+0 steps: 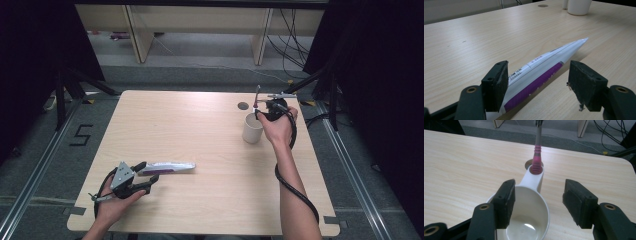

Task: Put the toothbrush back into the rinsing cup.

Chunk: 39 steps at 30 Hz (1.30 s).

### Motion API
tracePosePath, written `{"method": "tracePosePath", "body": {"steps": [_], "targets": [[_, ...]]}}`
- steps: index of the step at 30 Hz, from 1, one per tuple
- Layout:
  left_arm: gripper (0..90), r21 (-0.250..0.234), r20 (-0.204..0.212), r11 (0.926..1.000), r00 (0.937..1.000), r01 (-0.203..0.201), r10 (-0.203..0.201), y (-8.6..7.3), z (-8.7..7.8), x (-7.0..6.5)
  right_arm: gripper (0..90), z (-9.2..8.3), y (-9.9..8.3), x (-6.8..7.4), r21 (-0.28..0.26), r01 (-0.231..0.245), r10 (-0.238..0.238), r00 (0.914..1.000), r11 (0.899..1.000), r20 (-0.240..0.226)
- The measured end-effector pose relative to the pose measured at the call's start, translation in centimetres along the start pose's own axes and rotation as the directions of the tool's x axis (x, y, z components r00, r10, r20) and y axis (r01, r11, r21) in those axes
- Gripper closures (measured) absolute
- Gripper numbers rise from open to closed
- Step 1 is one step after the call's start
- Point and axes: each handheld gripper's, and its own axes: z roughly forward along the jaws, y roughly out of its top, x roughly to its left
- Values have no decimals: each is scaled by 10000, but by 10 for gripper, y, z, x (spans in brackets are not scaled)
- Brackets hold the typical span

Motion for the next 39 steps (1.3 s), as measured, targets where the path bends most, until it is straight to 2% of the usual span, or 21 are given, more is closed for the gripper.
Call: {"method": "tracePosePath", "body": {"steps": [1, 3, 4, 6, 8, 10, 12, 15, 16, 17, 21, 22, 23, 25, 26, 28, 30, 32, 33, 35, 39], "targets": [[323, -2, 1, 10000, 10000, 4, -4, 0, 0, 0, 443, -3, -2, 1, 17, -114, 113, 9999, 9999, 93], [323, 7, 12, 10000, 10000, 2, -2, 0, 0, 0, 443, -4, -3, -1, 51, 0, 1, 10000, 10000, -89], [323, -1, 6, 10000, 10000, -2, 2, 0, 0, 0, 437, -7, -5, 1, 82, -176, 177, 9998, 9998, -77], [323, 3, 8, 10000, 10000, -1, 1, 0, 0, 0, 444, -8, -6, 0, 91, -49, 50, 10000, 9999, -77], [323, -9, 12, 10000, 10000, 5, -5, 0, 0, 0, 446, -10, -8, 3, 119, -231, 233, 9996, 9997, -142], [323, 92, -51, 10000, 10000, -14, 15, 0, -1, 0, 444, -14, -11, 2, 326, 145, -143, 9999, 9994, -82], [322, 77, -39, 10000, 10000, -3, 4, 0, -1, 0, 449, -17, -14, 2, 371, -16, 28, 9994, 9993, -338], [322, 66, -41, 10000, 10000, 6, -5, 0, -1, 0, 448, -21, -17, 5, 454, -166, 176, 9996, 9988, -213], [322, 57, -30, 10000, 10000, 13, -12, 0, -1, 0, 445, -22, -17, 2, 488, 376, -365, 9991, 9981, -227], [322, 62, -28, 10000, 10000, 10, -10, 0, -1, 0, 441, -24, -18, 3, 601, 222, -207, 9994, 9979, -260], [322, 59, -10, 10000, 10000, 14, -13, 0, -1, 0, 437, -29, -24, 4, 663, 478, -461, 9986, 9967, -275], [323, 57, -9, 10000, 10000, 12, -12, 0, -1, 0, 436, -30, -25, 6, 725, 285, -274, 9995, 9970, -163], [322, 50, -11, 10000, 10000, 31, -31, 0, -1, 0, 436, -30, -28, 4, 676, 517, -490, 9980, 9964, -411], [322, 29, -17, 10000, 10000, 85, -85, 0, -1, 1, 435, -32, -34, 8, 783, 120, -92, 9993, 9969, -359], [320, 36, -23, 9999, 9999, 106, -106, 0, -1, 1, 433, -32, -39, 5, 768, 417, -392, 9987, 9962, -336], [320, 41, -17, 9999, 9999, 111, -110, 0, -1, 1, 433, -32, -42, 5, 756, 467, -434, 9981, 9960, -442], [317, 31, -3, 9999, 9999, 113, -113, 0, -1, 1, 432, -34, -51, 6, 752, 257, -229, 9990, 9968, -376], [317, 31, 14, 9999, 9999, 110, -110, 0, -1, 1, 432, -35, -54, 3, 737, 476, -440, 9978, 9961, -496], [317, 54, 36, 9999, 9999, 129, -129, 0, -1, 1, 432, -36, -57, 4, 753, 332, -295, 9983, 9966, -494], [318, 19, 74, 9998, 9998, 175, -175, 2, -1, 1, 432, -37, -65, 2, 727, 397, -364, 9983, 9966, -461], [331, 181, 111, 9998, 9999, 49, -51, 11, -3, -1, 430, -40, -84, 1, 760, 280, -227, 9973, 9967, -700]]}}
